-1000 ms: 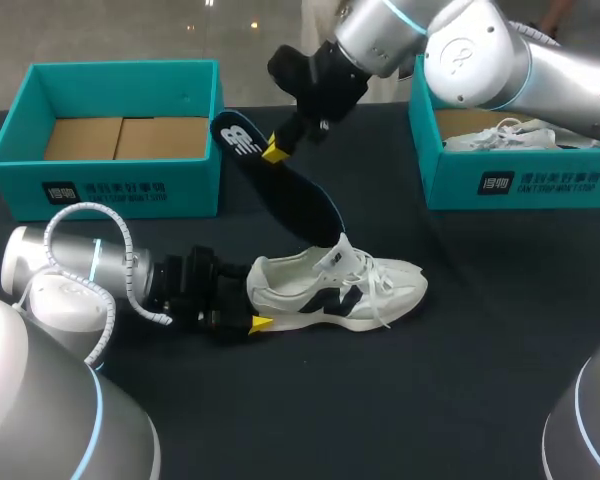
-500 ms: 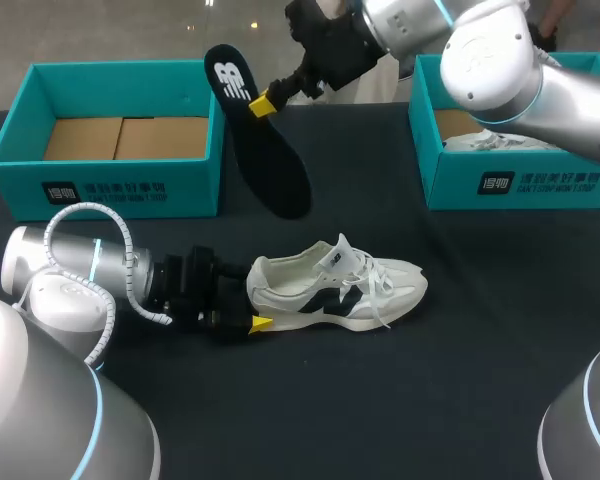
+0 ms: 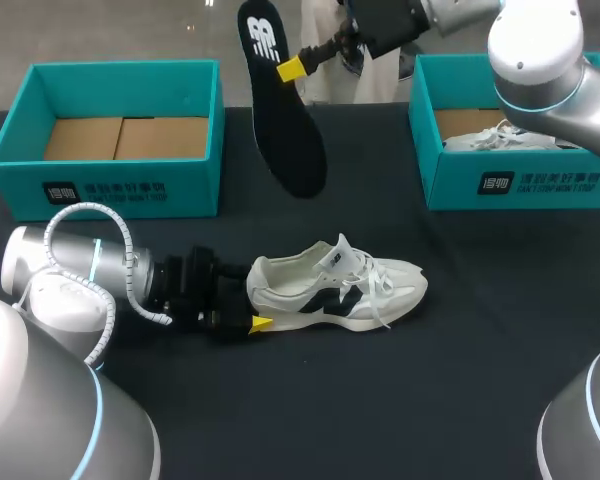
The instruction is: Take the shoe out of the shoebox, open the shoe tongue, remove and reinsert the insole, then place the shoe into the shoebox
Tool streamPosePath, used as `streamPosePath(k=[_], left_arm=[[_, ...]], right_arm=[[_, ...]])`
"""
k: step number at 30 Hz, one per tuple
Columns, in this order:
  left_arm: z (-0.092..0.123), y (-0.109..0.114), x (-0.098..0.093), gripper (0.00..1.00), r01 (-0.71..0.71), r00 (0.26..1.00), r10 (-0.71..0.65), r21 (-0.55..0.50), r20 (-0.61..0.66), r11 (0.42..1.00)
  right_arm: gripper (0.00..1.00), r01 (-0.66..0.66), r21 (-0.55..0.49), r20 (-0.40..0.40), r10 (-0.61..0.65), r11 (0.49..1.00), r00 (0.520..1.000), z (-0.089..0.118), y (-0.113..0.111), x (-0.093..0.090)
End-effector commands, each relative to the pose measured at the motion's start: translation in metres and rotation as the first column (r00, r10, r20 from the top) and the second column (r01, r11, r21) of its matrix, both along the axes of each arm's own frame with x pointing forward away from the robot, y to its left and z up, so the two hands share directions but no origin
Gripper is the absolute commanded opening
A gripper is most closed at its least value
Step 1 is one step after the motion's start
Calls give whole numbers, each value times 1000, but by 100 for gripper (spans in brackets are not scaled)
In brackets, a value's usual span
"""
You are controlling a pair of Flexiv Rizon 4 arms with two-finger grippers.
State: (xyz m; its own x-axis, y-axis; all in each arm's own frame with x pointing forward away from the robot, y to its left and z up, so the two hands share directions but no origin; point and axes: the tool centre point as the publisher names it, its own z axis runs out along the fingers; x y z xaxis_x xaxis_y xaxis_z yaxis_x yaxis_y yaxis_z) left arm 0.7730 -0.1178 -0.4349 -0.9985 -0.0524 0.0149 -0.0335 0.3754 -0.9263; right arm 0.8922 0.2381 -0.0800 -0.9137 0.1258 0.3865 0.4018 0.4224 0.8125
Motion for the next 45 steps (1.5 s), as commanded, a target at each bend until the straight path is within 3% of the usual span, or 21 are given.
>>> streamPosePath(k=[1,10,16,20,27,38,45], left_arm=[[-6,-2,0,0,-1,1000,1,2,0,1000],[-6,-2,0,0,-1,1000,1,2,0,1000],[-6,-2,0,0,-1,1000,1,2,0,1000],[-6,-2,0,0,-1,1000,1,2,0,1000],[-6,-2,0,0,-1,1000,1,2,0,1000],[-6,-2,0,0,-1,1000,1,2,0,1000],[-6,-2,0,0,-1,1000,1,2,0,1000]], right_arm=[[0,0,-2,-1,0,1000,1000,-1,1,0],[0,0,-2,-1,0,1000,1000,-1,1,0],[0,71,110,-75,-63,991,995,18,-8,-22],[0,105,106,-182,-84,989,980,30,-17,-38],[0,146,92,-219,-123,985,968,54,-34,-55],[0,149,37,-226,-137,988,964,87,-55,-48],[0,152,34,-229,-140,988,963,105,-57,-45]])
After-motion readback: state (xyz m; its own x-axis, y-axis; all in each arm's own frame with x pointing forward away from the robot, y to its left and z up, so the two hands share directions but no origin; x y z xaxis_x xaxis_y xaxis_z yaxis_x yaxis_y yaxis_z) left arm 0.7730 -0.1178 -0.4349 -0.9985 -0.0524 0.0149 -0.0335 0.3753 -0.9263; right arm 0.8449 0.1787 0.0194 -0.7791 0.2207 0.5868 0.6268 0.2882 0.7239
